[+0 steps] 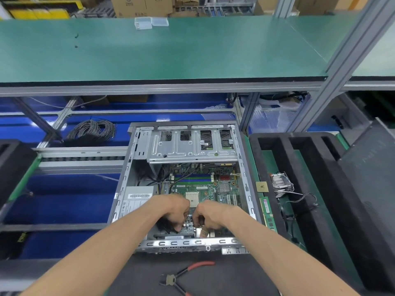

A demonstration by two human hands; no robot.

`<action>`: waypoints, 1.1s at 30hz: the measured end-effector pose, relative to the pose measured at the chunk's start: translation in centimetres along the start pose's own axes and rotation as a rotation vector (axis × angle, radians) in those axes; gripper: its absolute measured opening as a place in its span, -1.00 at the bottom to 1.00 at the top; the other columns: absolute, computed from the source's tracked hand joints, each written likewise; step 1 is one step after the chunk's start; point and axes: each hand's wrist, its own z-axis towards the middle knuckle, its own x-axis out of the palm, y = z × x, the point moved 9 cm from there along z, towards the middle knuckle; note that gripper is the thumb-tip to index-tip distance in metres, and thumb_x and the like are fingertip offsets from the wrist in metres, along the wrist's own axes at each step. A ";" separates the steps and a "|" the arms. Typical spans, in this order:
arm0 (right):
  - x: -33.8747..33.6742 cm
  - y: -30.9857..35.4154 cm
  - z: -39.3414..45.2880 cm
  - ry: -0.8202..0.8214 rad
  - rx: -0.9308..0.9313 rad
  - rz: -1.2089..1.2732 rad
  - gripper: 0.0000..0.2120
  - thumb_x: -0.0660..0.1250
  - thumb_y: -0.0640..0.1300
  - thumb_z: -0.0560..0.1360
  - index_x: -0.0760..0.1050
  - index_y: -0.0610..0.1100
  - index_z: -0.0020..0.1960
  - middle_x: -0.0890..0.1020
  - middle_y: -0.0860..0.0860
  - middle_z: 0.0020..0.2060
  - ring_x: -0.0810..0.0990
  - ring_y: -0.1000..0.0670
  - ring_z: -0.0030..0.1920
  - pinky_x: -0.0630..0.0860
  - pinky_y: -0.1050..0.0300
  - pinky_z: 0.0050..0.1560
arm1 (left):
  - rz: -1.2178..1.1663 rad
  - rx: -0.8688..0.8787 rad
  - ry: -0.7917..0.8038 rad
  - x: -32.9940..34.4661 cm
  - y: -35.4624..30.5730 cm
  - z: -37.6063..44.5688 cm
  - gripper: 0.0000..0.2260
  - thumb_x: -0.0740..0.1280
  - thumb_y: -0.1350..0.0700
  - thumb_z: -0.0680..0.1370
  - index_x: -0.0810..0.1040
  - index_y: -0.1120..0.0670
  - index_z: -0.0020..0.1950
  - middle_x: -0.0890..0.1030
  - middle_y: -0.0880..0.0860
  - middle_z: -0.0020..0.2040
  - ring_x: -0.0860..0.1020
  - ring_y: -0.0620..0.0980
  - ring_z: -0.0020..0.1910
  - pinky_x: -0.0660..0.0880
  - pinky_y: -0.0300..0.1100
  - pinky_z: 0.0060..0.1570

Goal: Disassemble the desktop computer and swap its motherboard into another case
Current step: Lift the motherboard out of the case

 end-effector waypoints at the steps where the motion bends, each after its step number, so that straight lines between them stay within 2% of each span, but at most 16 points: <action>1: 0.0 0.0 -0.1 -0.003 0.002 0.002 -0.72 0.51 -0.24 0.47 0.63 -0.10 0.17 0.64 -0.09 0.08 0.61 -0.09 -0.05 0.61 -0.02 0.12 | -0.012 0.004 0.010 0.0 0.0 0.0 -0.91 0.52 0.14 0.43 0.63 0.04 -0.21 0.68 0.03 -0.08 0.61 0.08 0.02 0.54 -0.04 0.02; 5: 0.1 -0.1 -0.1 -0.007 0.007 0.010 -0.72 0.47 -0.30 0.49 0.63 -0.11 0.18 0.64 -0.10 0.11 0.64 -0.14 0.03 0.62 -0.04 0.13 | -0.015 0.005 0.005 0.0 -0.2 -0.2 -0.90 0.52 0.12 0.44 0.68 0.12 -0.11 0.68 0.05 -0.06 0.61 0.09 0.02 0.54 -0.05 0.01; 9: 0.1 0.0 -0.2 -0.002 0.006 0.018 -0.71 0.48 -0.28 0.49 0.62 -0.11 0.19 0.65 -0.10 0.10 0.65 -0.14 0.04 0.61 -0.05 0.15 | -0.011 -0.013 0.024 0.2 -0.1 -0.1 -0.83 0.52 0.12 0.44 0.56 0.02 -0.28 0.65 0.02 -0.10 0.60 0.09 0.01 0.49 -0.07 -0.04; 14: 0.1 -0.2 -0.2 -0.014 0.008 0.027 -0.71 0.42 -0.32 0.52 0.62 -0.12 0.21 0.63 -0.09 0.15 0.62 -0.12 0.06 0.60 -0.06 0.17 | -0.014 -0.009 0.007 0.0 0.0 0.1 -0.81 0.54 0.10 0.41 0.55 0.02 -0.31 0.62 -0.02 -0.22 0.60 0.08 -0.05 0.48 -0.11 -0.13; 16: 0.1 -0.2 -0.1 -0.007 0.002 0.034 -0.73 0.44 -0.30 0.51 0.62 -0.12 0.19 0.63 -0.09 0.13 0.62 -0.12 0.05 0.59 -0.06 0.17 | 0.033 0.007 -0.060 -0.5 -0.2 0.0 -0.87 0.52 0.11 0.40 0.61 0.10 -0.26 0.65 0.05 -0.21 0.61 0.09 -0.10 0.55 -0.06 -0.18; 18: 0.0 -0.1 -0.1 -0.003 -0.001 0.036 -0.72 0.44 -0.29 0.51 0.62 -0.12 0.20 0.63 -0.10 0.13 0.63 -0.12 0.04 0.60 -0.05 0.16 | 0.086 0.045 -0.121 -0.8 -0.6 -0.1 -0.92 0.48 0.17 0.41 0.66 0.17 -0.18 0.66 0.10 -0.21 0.63 0.11 -0.14 0.63 0.01 -0.13; 21: 0.0 -0.2 -0.1 -0.013 0.004 0.040 -0.72 0.49 -0.26 0.49 0.62 -0.12 0.19 0.64 -0.12 0.12 0.60 -0.10 -0.04 0.60 -0.04 0.14 | 0.167 0.091 -0.156 -0.8 -1.3 -0.3 -0.92 0.47 0.23 0.41 0.68 0.16 -0.11 0.58 0.02 -0.29 0.63 0.10 -0.16 0.65 0.02 -0.08; 23: 0.0 -0.3 -0.1 -0.022 0.016 0.067 -0.73 0.50 -0.24 0.48 0.63 -0.11 0.17 0.63 -0.13 0.11 0.58 -0.09 -0.08 0.61 -0.06 0.12 | 0.213 0.098 -0.175 -0.8 -1.6 -0.4 -0.89 0.45 0.27 0.42 0.66 0.15 -0.08 0.47 -0.02 -0.32 0.60 0.10 -0.20 0.63 -0.03 -0.15; 26: 0.0 -0.4 -0.1 -0.031 0.017 0.078 -0.73 0.49 -0.27 0.48 0.63 -0.12 0.17 0.63 -0.13 0.10 0.55 -0.08 -0.10 0.61 -0.02 0.09 | 0.251 0.094 -0.203 -0.7 -1.7 -0.4 -0.92 0.43 0.28 0.43 0.58 0.13 -0.18 0.42 0.01 -0.31 0.54 0.11 -0.23 0.53 -0.08 -0.24; 29: -0.1 -0.4 0.0 -0.031 0.020 0.082 -0.74 0.51 -0.26 0.47 0.64 -0.11 0.15 0.61 -0.09 -0.01 0.58 -0.08 -0.13 0.61 0.02 0.05 | 0.227 0.084 -0.179 -0.1 -1.8 0.1 -0.71 0.45 0.29 0.42 0.38 0.09 -0.35 0.45 0.03 -0.33 0.51 0.07 -0.31 0.51 -0.10 -0.26; 31: -0.1 -0.4 0.0 -0.028 0.026 0.084 -0.75 0.52 -0.25 0.46 0.65 -0.11 0.13 0.59 -0.05 -0.06 0.59 -0.08 -0.16 0.61 0.04 0.01 | 0.208 0.084 -0.176 0.1 -1.8 0.4 -0.69 0.44 0.30 0.42 0.36 0.07 -0.36 0.46 0.04 -0.37 0.47 0.03 -0.39 0.50 -0.10 -0.30; 33: -0.1 -0.3 0.0 -0.026 0.027 0.080 -0.75 0.52 -0.25 0.46 0.65 -0.11 0.12 0.58 -0.04 -0.10 0.58 -0.07 -0.19 0.58 0.09 -0.06 | 0.208 0.089 -0.166 0.4 -1.8 0.7 -0.77 0.40 0.32 0.41 0.41 0.11 -0.33 0.47 0.04 -0.40 0.46 0.01 -0.42 0.53 -0.10 -0.30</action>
